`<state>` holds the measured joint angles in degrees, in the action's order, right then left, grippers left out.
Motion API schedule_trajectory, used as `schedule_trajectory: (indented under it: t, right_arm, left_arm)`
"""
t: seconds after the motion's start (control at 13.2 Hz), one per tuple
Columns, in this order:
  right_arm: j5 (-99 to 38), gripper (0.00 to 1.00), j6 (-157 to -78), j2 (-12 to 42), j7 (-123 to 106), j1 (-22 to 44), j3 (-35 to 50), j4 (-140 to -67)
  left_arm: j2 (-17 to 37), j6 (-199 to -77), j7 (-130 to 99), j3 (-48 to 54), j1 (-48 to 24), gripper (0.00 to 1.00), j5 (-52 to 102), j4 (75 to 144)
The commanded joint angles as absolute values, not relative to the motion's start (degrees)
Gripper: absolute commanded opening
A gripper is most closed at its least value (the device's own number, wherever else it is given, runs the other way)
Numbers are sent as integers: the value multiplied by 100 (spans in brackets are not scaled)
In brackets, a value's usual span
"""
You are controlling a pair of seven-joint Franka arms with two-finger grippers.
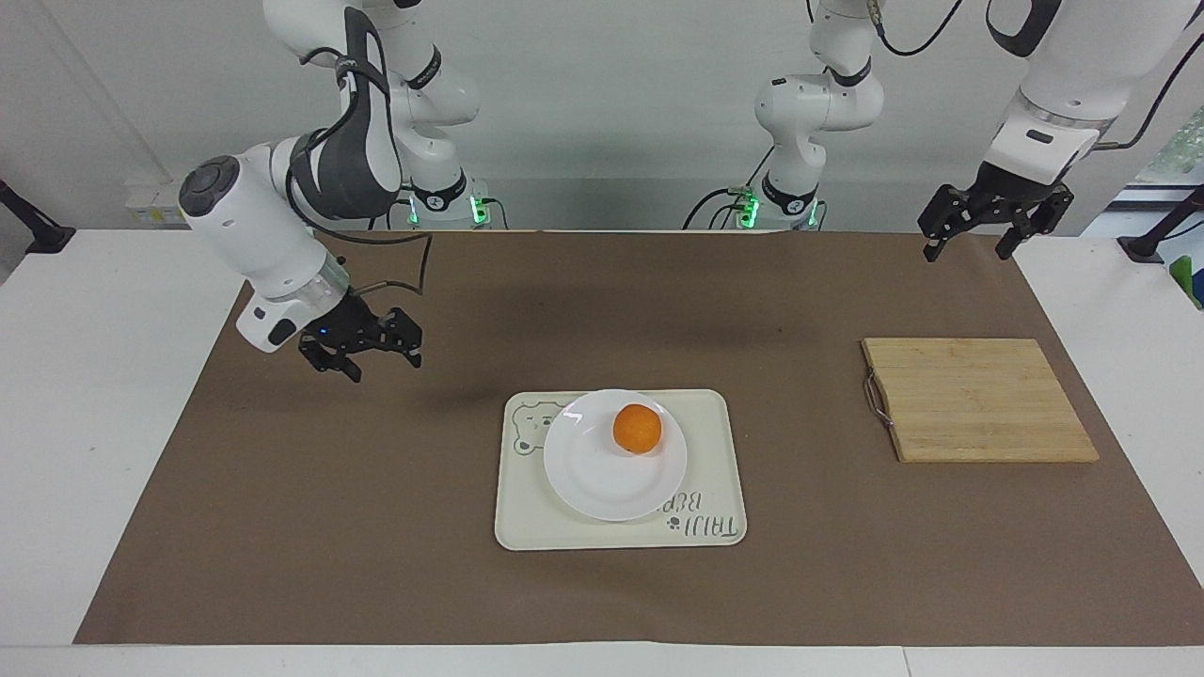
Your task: Place orange and plate with both arms
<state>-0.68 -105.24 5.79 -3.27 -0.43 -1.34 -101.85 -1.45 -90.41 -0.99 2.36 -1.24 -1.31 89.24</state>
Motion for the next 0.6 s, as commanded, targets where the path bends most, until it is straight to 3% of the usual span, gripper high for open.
schedule_trajectory:
  t: [0.0,0.3,0.53]
  right_arm:
    - [79,100,-10056,282,60,-62,-193,-9985]
    - [70,100,-8933,193,79,-53,-185,-9074]
    - [70,100,-8903,53,114,-53,-176,-9157]
  left_arm:
    - [-158,-8912,-132,290,-53,100,-97,8851]
    - [-158,-8930,-132,290,-62,100,-97,8842]
    - [-158,-8921,-123,290,-62,100,-97,8842]
